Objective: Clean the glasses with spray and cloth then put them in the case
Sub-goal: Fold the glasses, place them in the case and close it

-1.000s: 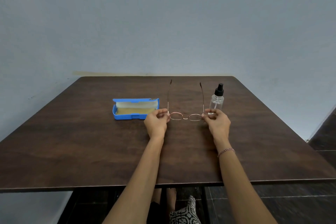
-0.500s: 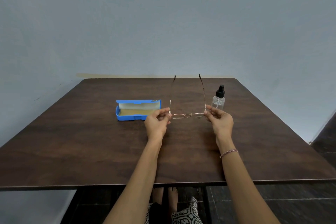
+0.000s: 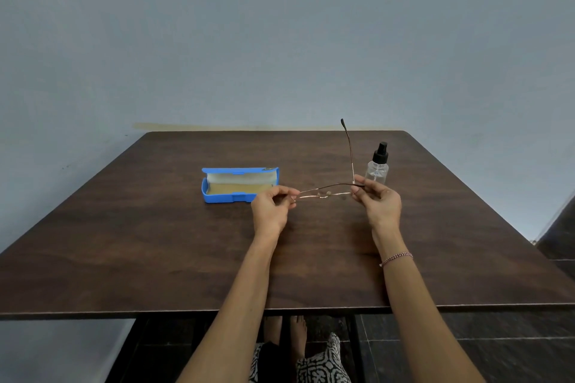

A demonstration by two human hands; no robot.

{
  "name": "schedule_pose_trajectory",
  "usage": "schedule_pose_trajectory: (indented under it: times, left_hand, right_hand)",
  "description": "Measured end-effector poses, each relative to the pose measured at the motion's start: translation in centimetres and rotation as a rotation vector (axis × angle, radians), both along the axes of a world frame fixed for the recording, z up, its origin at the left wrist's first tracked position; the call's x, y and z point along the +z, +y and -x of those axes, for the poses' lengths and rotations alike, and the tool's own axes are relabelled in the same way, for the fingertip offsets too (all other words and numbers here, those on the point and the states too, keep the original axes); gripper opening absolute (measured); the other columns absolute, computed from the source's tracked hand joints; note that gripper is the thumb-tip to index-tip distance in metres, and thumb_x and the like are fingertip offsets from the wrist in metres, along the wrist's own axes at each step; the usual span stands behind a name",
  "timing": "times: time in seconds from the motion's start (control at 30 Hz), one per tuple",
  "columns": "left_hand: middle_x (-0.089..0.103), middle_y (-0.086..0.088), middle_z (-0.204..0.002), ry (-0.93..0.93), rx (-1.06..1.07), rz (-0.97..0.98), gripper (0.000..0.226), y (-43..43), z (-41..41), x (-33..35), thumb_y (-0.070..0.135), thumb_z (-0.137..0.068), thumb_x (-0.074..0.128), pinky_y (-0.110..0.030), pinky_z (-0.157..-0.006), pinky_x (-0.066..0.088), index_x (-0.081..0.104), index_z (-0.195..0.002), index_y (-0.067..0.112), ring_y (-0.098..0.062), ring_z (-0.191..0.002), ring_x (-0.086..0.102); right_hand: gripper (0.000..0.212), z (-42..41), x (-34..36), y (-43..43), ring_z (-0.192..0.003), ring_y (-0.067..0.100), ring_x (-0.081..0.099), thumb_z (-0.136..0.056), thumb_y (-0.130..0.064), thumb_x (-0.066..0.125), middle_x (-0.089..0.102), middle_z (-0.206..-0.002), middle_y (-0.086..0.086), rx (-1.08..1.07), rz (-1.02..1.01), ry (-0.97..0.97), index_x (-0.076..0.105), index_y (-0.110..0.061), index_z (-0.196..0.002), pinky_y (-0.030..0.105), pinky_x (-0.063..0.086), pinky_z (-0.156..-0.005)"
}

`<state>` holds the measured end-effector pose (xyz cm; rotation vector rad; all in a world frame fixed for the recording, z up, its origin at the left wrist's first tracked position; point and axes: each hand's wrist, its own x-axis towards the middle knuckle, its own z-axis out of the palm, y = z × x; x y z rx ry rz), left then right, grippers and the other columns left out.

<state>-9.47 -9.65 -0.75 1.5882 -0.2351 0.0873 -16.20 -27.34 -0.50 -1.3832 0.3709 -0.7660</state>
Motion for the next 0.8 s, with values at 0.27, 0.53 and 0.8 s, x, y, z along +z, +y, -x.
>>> schedule_pose_trajectory:
  times: [0.27,0.53,0.8]
  left_hand:
    - [0.063,-0.002,-0.074,0.088,-0.005,0.220,0.017,0.2,0.4,0.8,-0.009,-0.079,0.066,-0.017,-0.064,0.056,0.062,-0.081,0.007,-0.002,-0.063,0.064]
    - [0.067,0.000,-0.074,0.117,-0.039,0.357,0.022,0.5,0.7,1.0,-0.010,-0.078,0.066,-0.016,-0.062,0.055,0.060,-0.082,0.011,-0.002,-0.066,0.066]
    - [0.068,-0.005,-0.081,0.133,-0.014,0.353,0.021,0.7,0.8,1.2,-0.009,-0.078,0.066,-0.014,-0.060,0.053,0.062,-0.079,0.011,-0.012,-0.077,0.065]
  right_hand:
    - [0.024,-0.2,-0.1,-0.1,-0.070,0.004,0.064,-0.084,0.005,0.063,0.069,-0.089,-0.002,0.017,0.063,0.001,0.070,-0.016,-0.093,0.013,0.052,-0.073]
    - [0.025,-0.1,-0.1,0.2,-0.073,0.000,0.065,-0.086,0.006,0.060,0.069,-0.090,0.001,0.033,0.169,0.010,0.070,-0.017,-0.086,0.014,0.052,-0.074]
    - [0.029,0.5,0.5,0.4,-0.069,0.002,0.066,-0.081,0.015,0.060,0.066,-0.078,0.002,0.005,0.020,-0.037,0.063,-0.014,-0.076,0.010,0.049,-0.058]
